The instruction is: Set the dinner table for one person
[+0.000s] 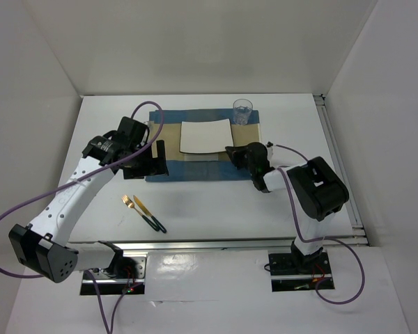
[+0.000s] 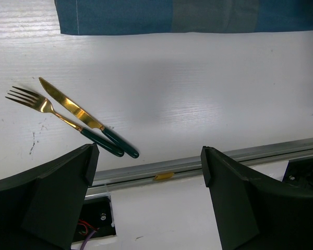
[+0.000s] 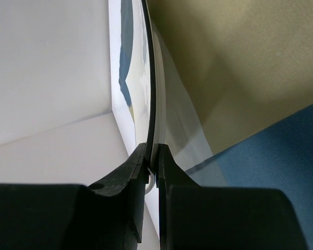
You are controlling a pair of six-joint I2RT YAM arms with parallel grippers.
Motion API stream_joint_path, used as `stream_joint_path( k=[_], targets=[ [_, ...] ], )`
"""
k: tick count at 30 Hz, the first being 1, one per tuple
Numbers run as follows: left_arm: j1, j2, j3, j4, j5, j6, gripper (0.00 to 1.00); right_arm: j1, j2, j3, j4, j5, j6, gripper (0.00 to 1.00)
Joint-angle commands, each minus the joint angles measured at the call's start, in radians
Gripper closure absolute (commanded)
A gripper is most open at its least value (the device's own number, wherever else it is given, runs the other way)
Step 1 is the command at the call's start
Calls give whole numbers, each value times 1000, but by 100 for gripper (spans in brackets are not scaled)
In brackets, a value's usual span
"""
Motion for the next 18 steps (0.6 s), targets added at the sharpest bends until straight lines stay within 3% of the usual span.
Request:
stream_joint_path(
  k=[1, 18],
  targets=[
    [-5, -1, 4, -2, -13, 22, 1, 10, -34, 26, 295, 25, 74, 100],
    [-5, -1, 4, -2, -13, 32, 1, 19, -25, 25, 176, 43, 105, 100]
  ],
)
